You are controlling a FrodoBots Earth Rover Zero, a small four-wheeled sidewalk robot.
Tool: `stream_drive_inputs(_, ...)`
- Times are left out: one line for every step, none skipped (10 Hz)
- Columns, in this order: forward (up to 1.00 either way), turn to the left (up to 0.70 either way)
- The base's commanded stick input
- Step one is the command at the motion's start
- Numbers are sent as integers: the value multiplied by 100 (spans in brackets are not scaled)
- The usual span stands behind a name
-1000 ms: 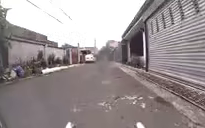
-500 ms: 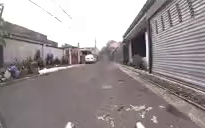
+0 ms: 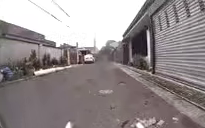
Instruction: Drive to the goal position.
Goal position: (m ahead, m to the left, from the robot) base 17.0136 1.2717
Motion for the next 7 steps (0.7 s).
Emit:
stream_drive_inputs(70,0)
stream_drive_inputs(70,0)
stream_drive_inputs(70,0)
stream_drive_inputs(70,0)
stream_drive_inputs(70,0)
stream_drive_inputs(70,0)
stream_drive_inputs(70,0)
